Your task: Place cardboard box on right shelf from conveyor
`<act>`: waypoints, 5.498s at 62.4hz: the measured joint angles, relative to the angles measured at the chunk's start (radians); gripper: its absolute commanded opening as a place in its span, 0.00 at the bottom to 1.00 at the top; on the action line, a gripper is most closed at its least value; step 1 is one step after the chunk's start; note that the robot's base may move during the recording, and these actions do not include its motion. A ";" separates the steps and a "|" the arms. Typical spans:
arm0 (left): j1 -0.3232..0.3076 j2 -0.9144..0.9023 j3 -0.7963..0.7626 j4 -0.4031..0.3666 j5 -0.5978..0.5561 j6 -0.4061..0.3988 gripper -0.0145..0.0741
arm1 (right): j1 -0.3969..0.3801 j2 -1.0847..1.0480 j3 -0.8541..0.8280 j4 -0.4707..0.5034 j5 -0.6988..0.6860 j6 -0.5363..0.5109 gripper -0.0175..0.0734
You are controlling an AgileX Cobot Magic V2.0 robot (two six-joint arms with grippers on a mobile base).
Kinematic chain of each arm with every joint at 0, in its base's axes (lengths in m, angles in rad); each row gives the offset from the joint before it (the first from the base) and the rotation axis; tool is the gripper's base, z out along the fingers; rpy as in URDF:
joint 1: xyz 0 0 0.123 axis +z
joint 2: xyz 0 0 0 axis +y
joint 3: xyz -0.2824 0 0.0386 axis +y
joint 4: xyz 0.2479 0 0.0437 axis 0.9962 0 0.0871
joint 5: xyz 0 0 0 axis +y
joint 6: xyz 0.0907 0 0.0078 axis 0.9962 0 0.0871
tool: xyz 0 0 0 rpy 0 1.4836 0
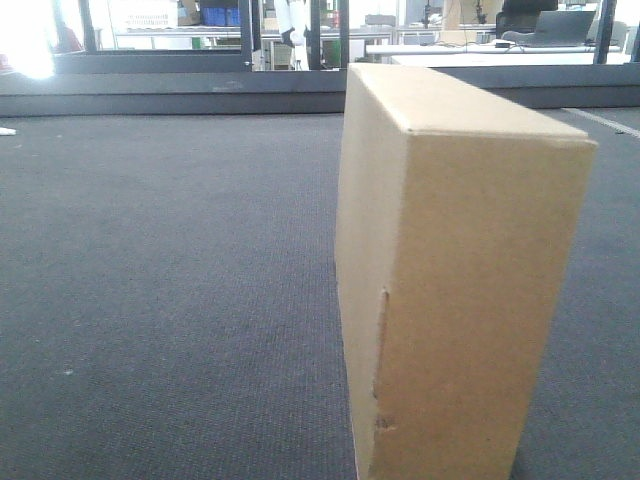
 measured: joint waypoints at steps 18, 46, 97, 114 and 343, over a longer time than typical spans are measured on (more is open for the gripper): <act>0.000 0.000 0.000 0.000 0.000 0.000 0.03 | 0.127 0.315 -0.212 -0.056 0.134 0.155 0.27; 0.000 0.000 0.000 0.000 0.000 0.000 0.03 | 0.480 0.685 -0.588 -0.321 0.412 0.610 0.88; 0.000 0.000 0.000 0.000 0.000 0.000 0.03 | 0.734 1.140 -0.990 -0.267 0.653 0.757 0.88; 0.000 0.000 0.000 0.000 0.000 0.000 0.03 | 0.754 1.181 -0.990 -0.266 0.656 0.758 0.88; 0.000 0.000 0.000 0.000 0.000 0.000 0.03 | 0.034 -0.221 -0.084 -0.035 -0.067 -0.114 0.25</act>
